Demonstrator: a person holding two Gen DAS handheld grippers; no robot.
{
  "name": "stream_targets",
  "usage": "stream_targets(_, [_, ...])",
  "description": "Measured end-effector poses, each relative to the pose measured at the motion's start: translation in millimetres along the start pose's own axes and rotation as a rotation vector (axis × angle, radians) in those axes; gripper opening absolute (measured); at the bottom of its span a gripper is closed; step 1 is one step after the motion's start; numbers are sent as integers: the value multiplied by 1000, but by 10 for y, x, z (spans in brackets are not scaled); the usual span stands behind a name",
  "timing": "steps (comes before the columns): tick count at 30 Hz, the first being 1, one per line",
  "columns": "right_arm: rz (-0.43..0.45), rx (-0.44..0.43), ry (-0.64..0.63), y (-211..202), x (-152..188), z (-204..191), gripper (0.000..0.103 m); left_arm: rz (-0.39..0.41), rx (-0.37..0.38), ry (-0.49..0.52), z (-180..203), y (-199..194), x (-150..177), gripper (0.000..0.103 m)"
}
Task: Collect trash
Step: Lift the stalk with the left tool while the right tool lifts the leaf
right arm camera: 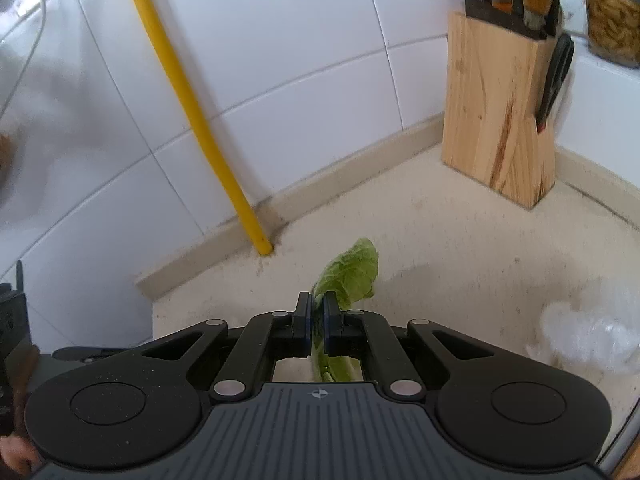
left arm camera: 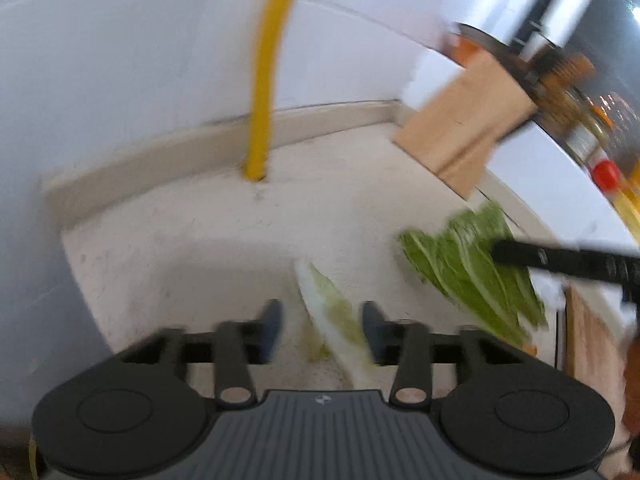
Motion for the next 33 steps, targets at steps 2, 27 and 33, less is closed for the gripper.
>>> stream_targets(2, [-8, 0, 6, 23, 45, 11, 8, -18, 10, -32, 1, 74, -8, 45])
stream_targets(27, [33, 6, 76, -151, 170, 397, 8, -7, 5, 158, 590, 179, -8, 2])
stream_targets(33, [71, -12, 33, -303, 65, 157, 8, 51, 7, 145, 502, -89, -72, 2])
Point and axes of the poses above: each gripper's, at about its wrist camera, not at the fingertips, and y roughly the way its jaws point, z to its right, x to its underside, the point moved 7 cm from there along y, roughly the way its jaws point, and after that the axes turned 6 degrees about x, right-handed, at the moved point
